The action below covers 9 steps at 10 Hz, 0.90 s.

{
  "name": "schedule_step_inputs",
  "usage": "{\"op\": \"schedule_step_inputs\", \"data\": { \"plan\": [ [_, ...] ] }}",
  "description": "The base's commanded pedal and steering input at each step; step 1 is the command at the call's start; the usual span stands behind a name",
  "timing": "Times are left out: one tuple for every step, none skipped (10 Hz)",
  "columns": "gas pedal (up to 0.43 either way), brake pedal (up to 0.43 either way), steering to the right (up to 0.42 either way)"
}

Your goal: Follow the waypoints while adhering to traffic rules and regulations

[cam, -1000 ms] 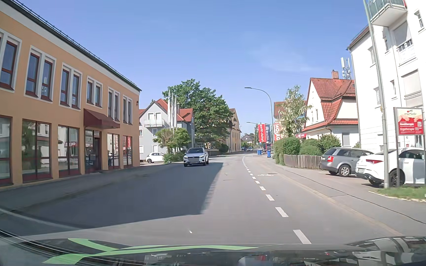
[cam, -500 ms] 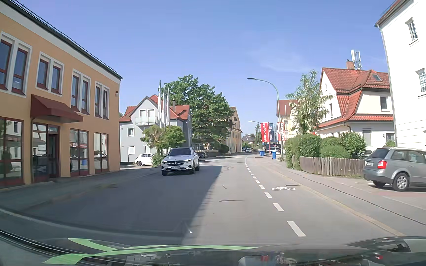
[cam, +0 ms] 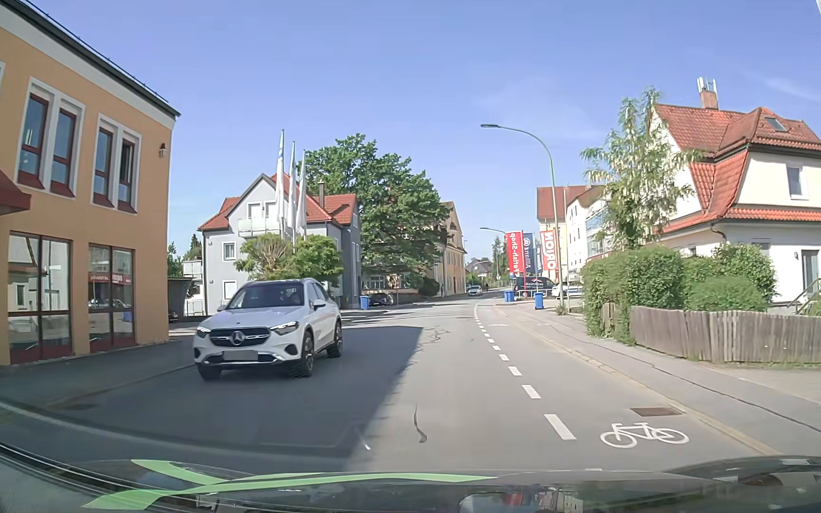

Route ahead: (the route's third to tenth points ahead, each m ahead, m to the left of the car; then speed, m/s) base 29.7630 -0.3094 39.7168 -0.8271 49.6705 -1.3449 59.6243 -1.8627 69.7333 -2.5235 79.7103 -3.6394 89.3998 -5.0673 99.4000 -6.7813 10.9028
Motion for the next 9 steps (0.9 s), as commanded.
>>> {"op": "schedule_step_inputs", "data": {
  "plan": [
    [0.087,0.0,-0.001],
    [0.087,0.0,-0.001],
    [0.087,0.0,-0.001],
    [0.087,0.0,-0.001],
    [0.087,0.0,0.0],
    [0.079,0.0,0.0],
    [0.079,0.0,0.001],
    [0.079,0.0,0.001],
    [0.079,0.0,0.002]
  ]
}}
